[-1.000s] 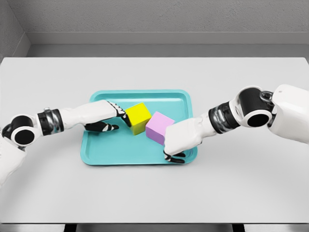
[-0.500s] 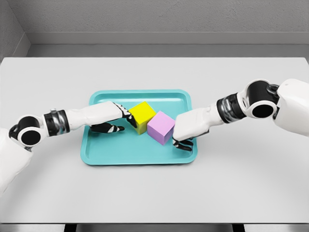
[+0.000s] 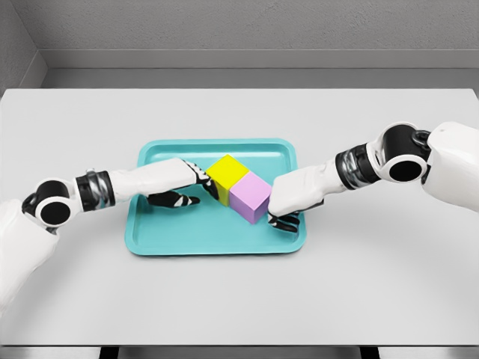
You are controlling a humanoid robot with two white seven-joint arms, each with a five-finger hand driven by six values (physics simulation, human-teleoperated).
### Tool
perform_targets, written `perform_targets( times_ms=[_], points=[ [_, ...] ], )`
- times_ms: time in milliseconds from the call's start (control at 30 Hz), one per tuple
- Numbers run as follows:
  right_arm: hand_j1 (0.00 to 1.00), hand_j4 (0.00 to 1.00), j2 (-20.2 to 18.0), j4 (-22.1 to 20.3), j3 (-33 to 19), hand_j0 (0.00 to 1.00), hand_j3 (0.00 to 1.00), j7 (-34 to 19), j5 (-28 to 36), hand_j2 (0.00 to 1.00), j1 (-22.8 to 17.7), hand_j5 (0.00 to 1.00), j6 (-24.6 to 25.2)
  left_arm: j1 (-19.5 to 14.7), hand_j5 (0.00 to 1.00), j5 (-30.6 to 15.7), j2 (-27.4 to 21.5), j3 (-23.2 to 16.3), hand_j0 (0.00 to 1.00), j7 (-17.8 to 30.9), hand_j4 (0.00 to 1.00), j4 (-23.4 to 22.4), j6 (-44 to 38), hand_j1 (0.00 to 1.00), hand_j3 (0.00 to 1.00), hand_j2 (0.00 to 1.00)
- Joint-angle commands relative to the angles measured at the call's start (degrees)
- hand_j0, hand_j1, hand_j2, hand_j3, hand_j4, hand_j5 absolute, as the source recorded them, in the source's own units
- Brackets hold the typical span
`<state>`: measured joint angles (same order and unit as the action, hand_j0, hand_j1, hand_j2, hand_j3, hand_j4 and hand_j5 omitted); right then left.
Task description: Push two cubes
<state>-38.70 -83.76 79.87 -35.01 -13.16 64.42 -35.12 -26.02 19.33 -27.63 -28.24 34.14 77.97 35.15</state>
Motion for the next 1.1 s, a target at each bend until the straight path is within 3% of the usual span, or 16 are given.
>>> perform_targets(
  times_ms=[0,400,600,700,833,933,1067],
  points=[
    [0.13,0.13,0.0,0.3,-0.1,0.13,0.13,0.0,0.2,0.13,0.0,0.13,0.1,0.0,0.58,-0.4,-0.2,0.1,0.58,0.0,0.58,-0.2,-0.1,0.58,0.58,0.58],
    [0.13,0.13,-0.6,0.0,-0.1,0.13,0.13,0.0,0.2,0.13,0.8,0.13,0.1,0.0,0.58,-0.3,-0.4,0.2,0.58,0.0,0.58,-2.6,-0.1,0.58,0.58,0.58],
    [0.13,0.13,-0.9,0.0,-0.2,0.13,0.13,0.0,0.2,0.13,1.6,0.13,0.1,-1.8,0.58,-0.3,0.6,0.1,0.58,0.0,0.58,-5.4,-0.1,0.58,0.58,0.58],
    [0.14,0.14,-3.1,-0.3,-1.5,0.14,0.14,0.0,0.9,0.14,2.7,0.14,0.1,-2.0,0.58,0.0,1.4,0.0,0.58,0.0,0.58,-5.9,-0.1,0.58,0.58,0.58],
    [0.14,0.14,-3.2,-0.1,-1.5,0.14,0.14,0.0,1.8,0.14,3.4,0.14,0.1,-2.0,0.58,-0.1,1.4,0.0,0.58,0.0,0.58,-5.6,-0.1,0.58,0.58,0.58],
    [0.14,0.14,-3.4,1.8,-3.7,0.14,0.14,0.0,1.8,0.14,3.4,0.14,0.1,-1.8,0.58,-0.2,0.7,0.1,0.58,0.0,0.58,-5.5,-0.1,0.58,0.58,0.58],
    [0.16,0.16,-3.5,8.3,-5.9,0.16,0.16,0.0,1.9,0.16,3.5,0.16,0.1,-1.6,0.58,-0.4,0.7,0.1,0.58,-0.1,0.58,-5.3,-0.1,0.58,0.58,0.58]
  ],
)
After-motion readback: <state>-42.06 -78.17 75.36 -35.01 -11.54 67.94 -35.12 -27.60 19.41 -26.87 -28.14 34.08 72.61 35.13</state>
